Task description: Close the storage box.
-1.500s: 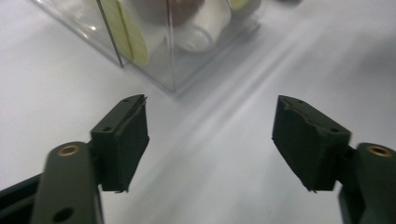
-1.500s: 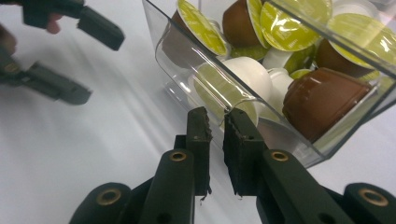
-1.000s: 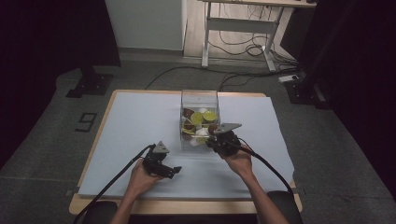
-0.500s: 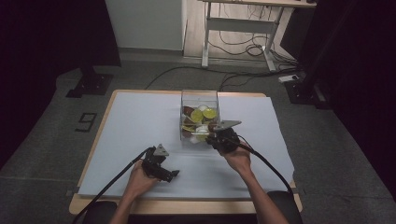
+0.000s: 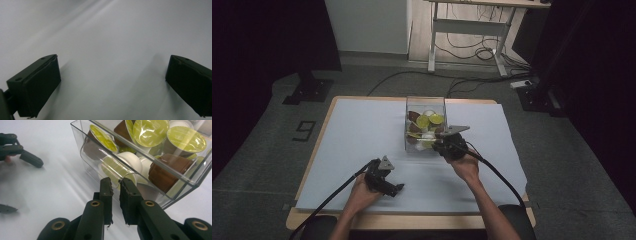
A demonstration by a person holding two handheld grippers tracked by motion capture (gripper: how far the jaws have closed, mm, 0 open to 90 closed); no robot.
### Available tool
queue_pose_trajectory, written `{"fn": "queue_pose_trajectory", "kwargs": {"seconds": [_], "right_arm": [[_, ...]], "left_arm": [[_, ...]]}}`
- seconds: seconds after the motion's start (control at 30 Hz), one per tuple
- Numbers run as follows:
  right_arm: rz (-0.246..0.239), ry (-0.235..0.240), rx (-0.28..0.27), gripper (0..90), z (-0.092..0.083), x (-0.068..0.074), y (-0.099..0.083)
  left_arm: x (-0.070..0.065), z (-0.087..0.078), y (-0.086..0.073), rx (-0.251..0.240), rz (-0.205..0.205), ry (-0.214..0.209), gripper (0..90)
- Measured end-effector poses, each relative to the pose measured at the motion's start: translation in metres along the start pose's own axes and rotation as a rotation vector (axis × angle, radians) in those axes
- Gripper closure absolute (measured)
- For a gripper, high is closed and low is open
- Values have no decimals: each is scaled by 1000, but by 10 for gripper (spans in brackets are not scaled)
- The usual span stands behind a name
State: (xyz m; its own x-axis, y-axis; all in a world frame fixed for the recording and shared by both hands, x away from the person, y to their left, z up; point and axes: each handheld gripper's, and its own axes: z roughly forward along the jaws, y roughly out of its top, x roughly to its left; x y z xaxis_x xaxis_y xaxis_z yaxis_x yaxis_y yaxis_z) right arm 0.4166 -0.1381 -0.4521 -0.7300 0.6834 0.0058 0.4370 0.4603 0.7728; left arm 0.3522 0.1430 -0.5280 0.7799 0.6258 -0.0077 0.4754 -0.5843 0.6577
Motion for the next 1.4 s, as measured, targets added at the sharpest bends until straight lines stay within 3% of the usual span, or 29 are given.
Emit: {"fn": "queue_pose_trajectory", "kwargs": {"seconds": [1.0,1.4], "right_arm": [[-3,-43,9,794,11,-9,10],[20,-59,-4,794,16,-13,12]], "left_arm": [[0,0,0,0,-1,1,0],[0,0,0,0,-2,-1,0]]}}
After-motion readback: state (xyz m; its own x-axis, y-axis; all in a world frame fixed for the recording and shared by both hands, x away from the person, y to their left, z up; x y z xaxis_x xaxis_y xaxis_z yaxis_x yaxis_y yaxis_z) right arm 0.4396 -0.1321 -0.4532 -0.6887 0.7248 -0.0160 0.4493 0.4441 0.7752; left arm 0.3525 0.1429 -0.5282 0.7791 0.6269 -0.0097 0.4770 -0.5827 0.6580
